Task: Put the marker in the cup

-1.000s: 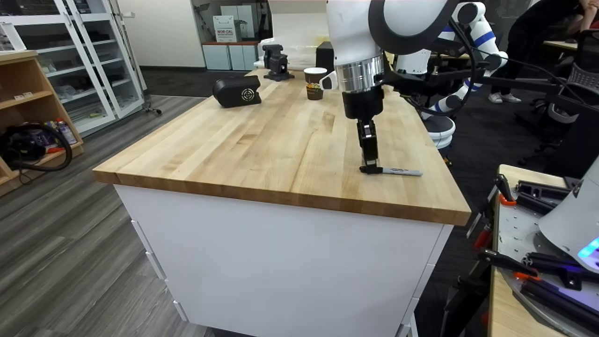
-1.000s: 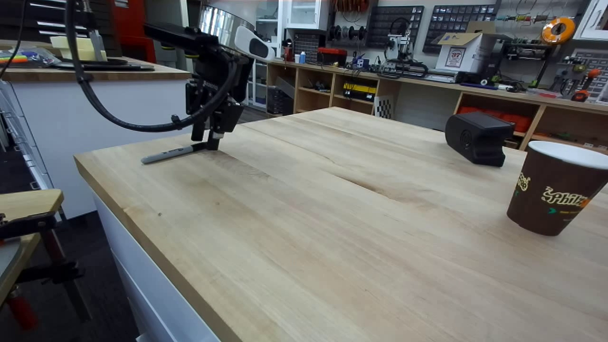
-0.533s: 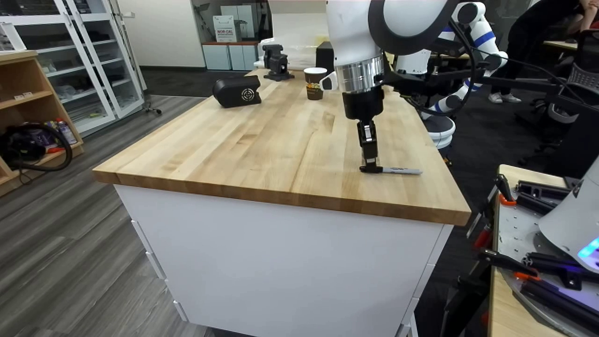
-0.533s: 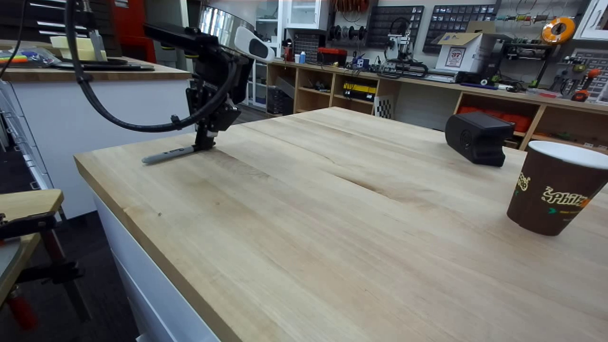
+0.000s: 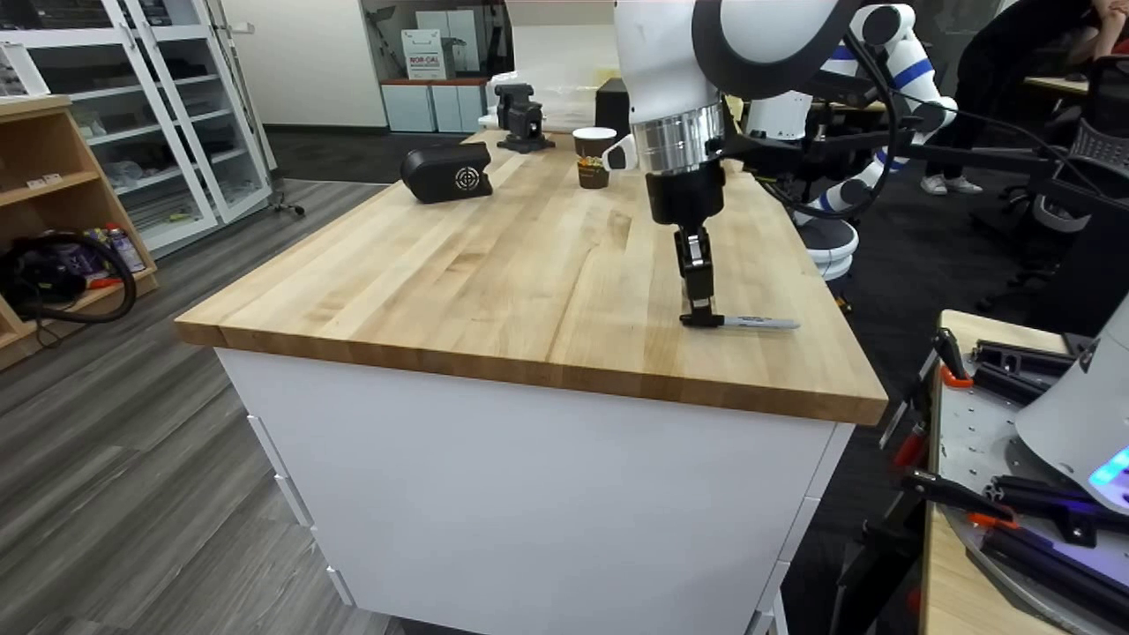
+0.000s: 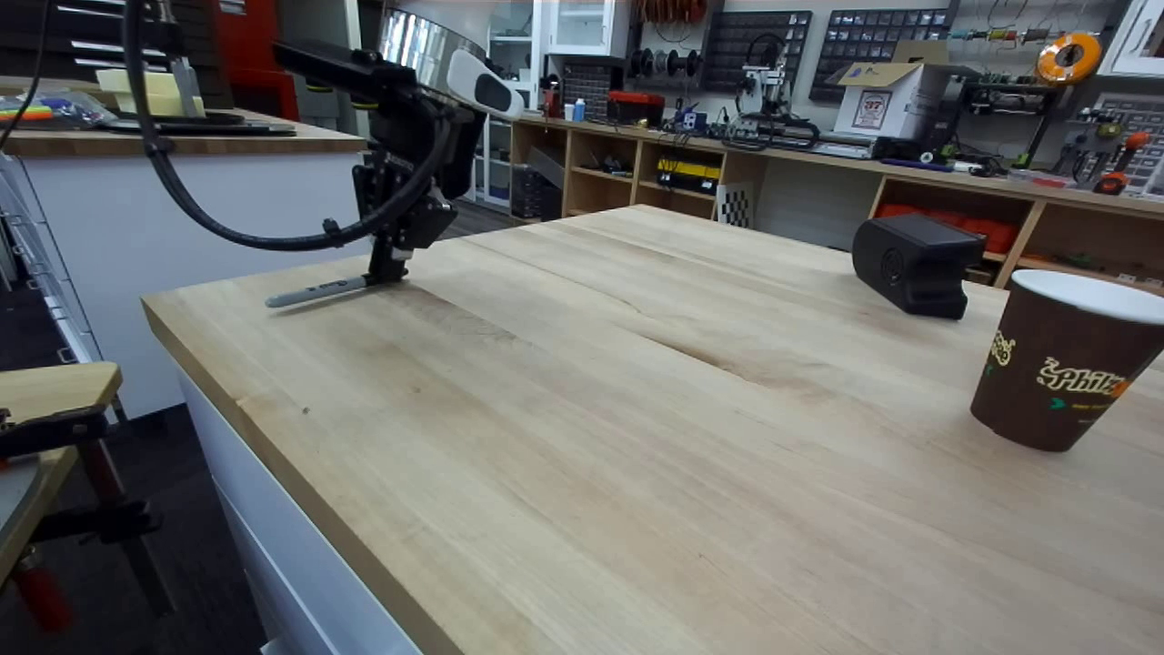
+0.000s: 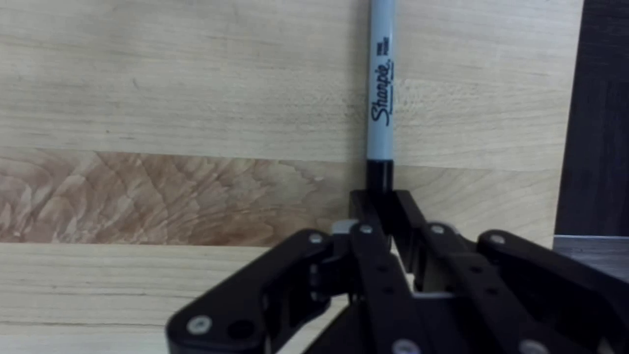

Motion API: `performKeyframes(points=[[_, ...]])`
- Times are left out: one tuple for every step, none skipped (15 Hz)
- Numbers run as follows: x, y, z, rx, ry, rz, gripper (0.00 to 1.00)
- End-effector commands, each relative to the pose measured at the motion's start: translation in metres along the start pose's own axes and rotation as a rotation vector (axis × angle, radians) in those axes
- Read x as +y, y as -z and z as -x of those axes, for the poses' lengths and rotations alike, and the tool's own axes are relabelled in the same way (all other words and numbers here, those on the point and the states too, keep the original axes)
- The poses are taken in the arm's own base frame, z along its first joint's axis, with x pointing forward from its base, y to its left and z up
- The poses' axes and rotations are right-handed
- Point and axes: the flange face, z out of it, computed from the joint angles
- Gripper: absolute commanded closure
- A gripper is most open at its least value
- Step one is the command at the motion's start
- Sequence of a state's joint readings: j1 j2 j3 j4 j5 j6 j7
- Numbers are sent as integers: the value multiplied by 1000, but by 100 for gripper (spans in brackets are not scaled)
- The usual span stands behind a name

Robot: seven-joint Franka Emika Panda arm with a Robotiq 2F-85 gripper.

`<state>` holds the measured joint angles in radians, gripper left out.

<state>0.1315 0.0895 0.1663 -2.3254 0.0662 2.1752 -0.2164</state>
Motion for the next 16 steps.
performKeyframes(points=[[0,18,13,-17,16,-67,92],[1,21,16,-22,16,-79,92],[3,27,21,-31,17,-69,93],[4,31,24,-43,19,-57,92],[6,37,28,-57,10,-33,92],[7,42,31,-70,6,-14,92],[9,47,34,-88,-8,30,92],[11,52,38,-98,-10,56,92],[16,58,42,-104,-25,96,93],[19,63,45,-109,-35,125,93],[23,68,47,-102,-47,156,93],[27,74,49,-97,-56,184,93],[32,80,51,-83,-72,214,93],[36,85,52,-72,-85,232,93],[45,93,53,-41,-120,245,93],[51,99,54,-18,-146,252,93]])
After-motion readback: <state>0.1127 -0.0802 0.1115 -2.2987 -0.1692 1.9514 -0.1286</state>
